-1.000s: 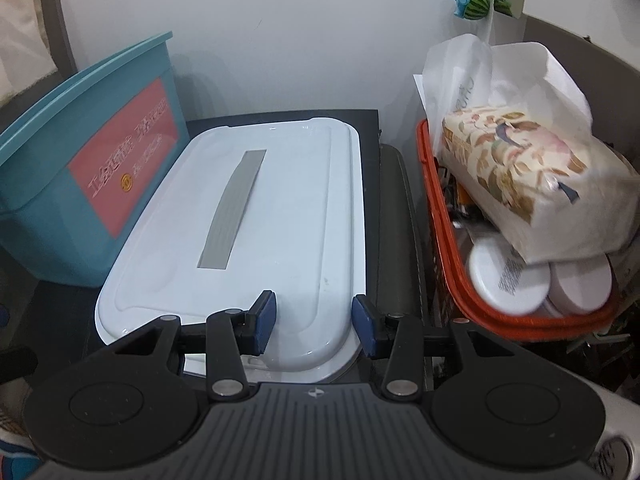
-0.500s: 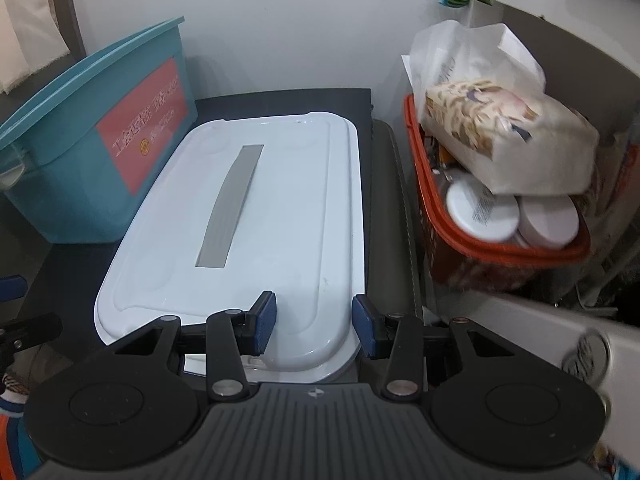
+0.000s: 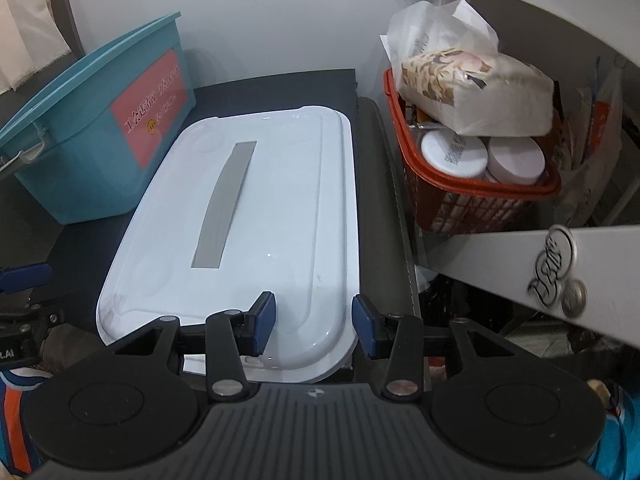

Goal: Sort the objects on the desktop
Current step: 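Move the right tool to the white lid's edge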

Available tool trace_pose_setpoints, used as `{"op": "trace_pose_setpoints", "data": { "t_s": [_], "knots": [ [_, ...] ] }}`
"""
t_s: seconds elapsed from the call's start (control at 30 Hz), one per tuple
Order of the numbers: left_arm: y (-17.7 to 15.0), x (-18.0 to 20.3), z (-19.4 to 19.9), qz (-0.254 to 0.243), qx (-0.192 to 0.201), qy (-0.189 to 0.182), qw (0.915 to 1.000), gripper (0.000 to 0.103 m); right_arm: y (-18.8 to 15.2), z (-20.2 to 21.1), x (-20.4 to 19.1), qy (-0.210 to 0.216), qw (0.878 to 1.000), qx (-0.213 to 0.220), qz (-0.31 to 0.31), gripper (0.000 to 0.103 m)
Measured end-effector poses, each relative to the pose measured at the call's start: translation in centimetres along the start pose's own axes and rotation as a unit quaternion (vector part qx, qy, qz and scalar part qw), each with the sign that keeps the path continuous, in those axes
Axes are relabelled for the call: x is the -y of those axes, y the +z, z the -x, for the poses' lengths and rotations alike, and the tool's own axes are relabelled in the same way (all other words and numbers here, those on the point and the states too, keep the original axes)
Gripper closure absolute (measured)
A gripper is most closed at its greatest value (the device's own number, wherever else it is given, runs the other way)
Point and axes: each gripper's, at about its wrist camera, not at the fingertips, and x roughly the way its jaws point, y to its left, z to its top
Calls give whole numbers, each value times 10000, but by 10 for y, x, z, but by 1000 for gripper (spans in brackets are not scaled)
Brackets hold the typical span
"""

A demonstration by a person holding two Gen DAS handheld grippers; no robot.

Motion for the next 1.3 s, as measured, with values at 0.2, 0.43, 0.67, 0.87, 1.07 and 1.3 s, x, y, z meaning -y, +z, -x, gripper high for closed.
{"op": "trace_pose_setpoints", "data": {
  "t_s": [0.2,0.43,0.67,0.87,1.07,1.3],
  "knots": [
    [-3,4,-3,-45,-50,-17,10000,24,-5,5,4,13,9998,-66,-177,57],
    [-5,5,-6,-98,-128,-16,9999,24,-9,8,5,-127,9995,-232,-191,56],
    [-7,9,-10,-154,-188,-15,9997,24,-16,13,3,34,9992,-270,-298,56],
    [-9,10,-13,-176,-244,-11,9995,24,-17,11,6,268,9977,-200,-587,51],
    [-9,9,-17,-126,-272,-51,9995,24,-17,4,13,399,9949,-155,-914,32],
    [-8,7,-21,-29,-309,-149,9994,24,-17,-7,20,561,9910,-184,-1205,27]
  ]
}}
